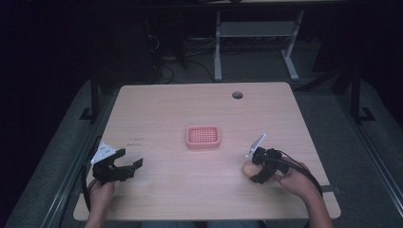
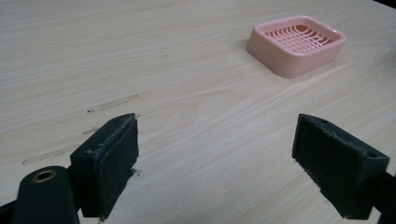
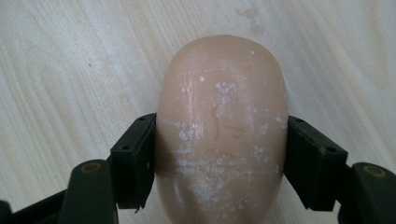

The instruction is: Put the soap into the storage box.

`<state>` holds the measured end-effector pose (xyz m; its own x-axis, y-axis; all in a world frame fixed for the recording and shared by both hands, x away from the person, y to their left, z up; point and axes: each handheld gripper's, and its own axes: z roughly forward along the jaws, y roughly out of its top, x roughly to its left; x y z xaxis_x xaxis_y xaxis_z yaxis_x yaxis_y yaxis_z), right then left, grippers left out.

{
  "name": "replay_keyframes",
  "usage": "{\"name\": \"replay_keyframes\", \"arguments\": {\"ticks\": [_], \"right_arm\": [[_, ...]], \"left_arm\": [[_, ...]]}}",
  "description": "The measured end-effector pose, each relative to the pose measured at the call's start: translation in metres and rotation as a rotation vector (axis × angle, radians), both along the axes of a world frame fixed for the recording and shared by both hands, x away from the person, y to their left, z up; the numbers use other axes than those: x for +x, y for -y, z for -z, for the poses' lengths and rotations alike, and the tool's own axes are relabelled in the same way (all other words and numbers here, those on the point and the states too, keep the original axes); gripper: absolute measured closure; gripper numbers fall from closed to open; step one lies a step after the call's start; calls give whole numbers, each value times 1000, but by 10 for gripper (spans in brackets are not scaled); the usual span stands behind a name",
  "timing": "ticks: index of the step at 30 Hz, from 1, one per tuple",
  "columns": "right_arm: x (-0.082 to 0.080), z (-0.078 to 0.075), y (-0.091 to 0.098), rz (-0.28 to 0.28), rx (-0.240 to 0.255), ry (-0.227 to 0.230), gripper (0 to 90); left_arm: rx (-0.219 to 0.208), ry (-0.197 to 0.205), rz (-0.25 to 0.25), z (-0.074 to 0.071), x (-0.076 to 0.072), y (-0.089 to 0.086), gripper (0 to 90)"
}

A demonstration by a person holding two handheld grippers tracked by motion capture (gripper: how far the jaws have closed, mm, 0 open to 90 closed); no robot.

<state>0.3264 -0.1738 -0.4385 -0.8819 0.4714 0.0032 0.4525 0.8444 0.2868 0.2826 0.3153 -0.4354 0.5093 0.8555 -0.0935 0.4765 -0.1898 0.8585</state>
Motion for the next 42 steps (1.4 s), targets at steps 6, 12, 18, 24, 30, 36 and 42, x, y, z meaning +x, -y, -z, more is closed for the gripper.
{"name": "replay_keyframes", "arguments": {"ticks": [6, 12, 18, 24, 30, 36, 42], "right_arm": [[4, -8, -2, -17, 2, 14, 318], [10, -14, -3, -20, 33, 9, 318], [19, -20, -4, -25, 43, 10, 318], [30, -28, -8, -40, 69, 17, 318], [38, -32, -13, -47, 84, 9, 318], [45, -35, -18, -57, 80, 14, 318], [52, -39, -23, -59, 87, 8, 318]], "left_arm": [[3, -3, 0, 0, 0, 0, 142], [3, -2, 2, 0, 0, 0, 142], [1, -3, 3, 1, 0, 0, 142], [-4, -3, 0, 1, 0, 0, 142], [-3, -3, 0, 0, 0, 0, 142], [-5, -2, 0, 0, 0, 0, 142], [-8, 0, 0, 0, 0, 0, 143]]}}
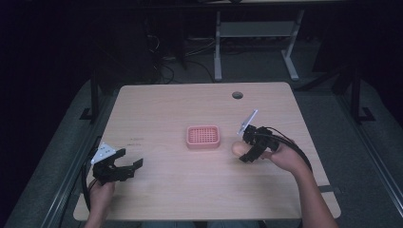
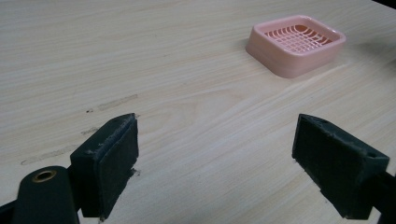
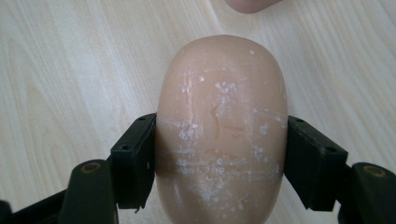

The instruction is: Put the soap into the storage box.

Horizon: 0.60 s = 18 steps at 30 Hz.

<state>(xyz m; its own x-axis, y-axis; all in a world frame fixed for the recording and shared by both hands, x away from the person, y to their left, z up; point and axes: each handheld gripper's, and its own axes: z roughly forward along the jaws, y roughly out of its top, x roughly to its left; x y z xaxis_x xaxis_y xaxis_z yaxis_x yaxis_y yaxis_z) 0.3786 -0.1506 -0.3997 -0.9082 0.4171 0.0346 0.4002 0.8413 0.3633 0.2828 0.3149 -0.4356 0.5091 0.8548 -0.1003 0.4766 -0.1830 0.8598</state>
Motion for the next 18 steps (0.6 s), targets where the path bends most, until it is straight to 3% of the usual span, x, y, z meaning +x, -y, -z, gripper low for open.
{"name": "replay_keyframes", "arguments": {"ticks": [18], "right_arm": [[21, -8, -21, -34, 8, 8, 318]], "left_arm": [[0, -1, 0, 0, 0, 0, 143]]}}
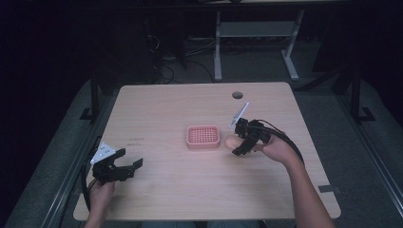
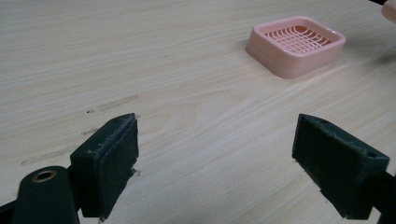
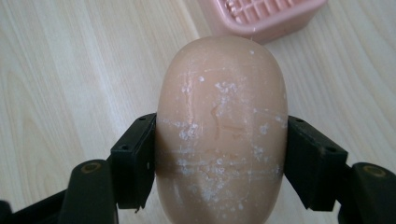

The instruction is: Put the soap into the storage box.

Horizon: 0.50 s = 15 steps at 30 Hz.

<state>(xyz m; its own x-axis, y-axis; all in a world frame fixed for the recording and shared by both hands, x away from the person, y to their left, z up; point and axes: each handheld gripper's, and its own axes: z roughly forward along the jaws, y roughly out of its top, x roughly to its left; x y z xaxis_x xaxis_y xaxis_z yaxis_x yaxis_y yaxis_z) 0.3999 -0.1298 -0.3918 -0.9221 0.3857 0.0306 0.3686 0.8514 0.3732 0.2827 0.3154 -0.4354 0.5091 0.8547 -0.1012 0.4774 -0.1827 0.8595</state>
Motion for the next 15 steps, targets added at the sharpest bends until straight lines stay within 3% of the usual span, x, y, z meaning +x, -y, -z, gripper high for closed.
{"name": "replay_keyframes", "arguments": {"ticks": [15], "right_arm": [[15, 1, -18, -18, 4, -17, 318]], "left_arm": [[0, -1, 1, 0, 0, 0, 143]]}}
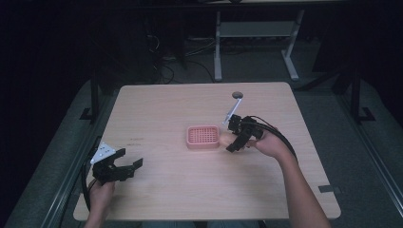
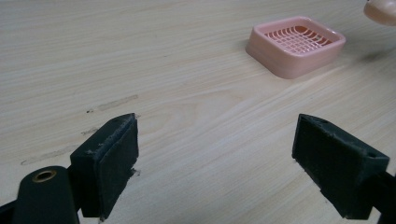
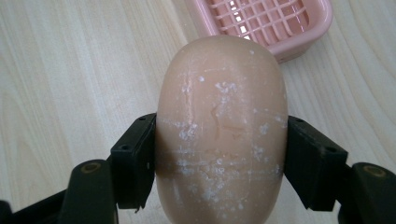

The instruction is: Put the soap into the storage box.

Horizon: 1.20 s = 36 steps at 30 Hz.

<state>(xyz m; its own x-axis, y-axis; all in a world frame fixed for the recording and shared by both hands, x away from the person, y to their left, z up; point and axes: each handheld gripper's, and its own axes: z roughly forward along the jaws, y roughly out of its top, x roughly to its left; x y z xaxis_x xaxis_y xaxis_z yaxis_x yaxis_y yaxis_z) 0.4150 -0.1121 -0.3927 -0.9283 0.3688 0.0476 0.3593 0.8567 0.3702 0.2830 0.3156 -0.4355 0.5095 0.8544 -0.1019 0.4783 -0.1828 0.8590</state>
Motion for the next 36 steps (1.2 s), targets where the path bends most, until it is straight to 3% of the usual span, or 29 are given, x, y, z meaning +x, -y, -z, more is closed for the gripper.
{"name": "replay_keyframes", "arguments": {"ticks": [12, 36], "right_arm": [[6, 4, -3, 5, 4, -9, 318], [24, -6, -36, -48, -40, 2, 317]], "left_arm": [[2, -1, -1, 0, 0, 0, 142], [2, 1, 2, 0, 0, 0, 142]]}}
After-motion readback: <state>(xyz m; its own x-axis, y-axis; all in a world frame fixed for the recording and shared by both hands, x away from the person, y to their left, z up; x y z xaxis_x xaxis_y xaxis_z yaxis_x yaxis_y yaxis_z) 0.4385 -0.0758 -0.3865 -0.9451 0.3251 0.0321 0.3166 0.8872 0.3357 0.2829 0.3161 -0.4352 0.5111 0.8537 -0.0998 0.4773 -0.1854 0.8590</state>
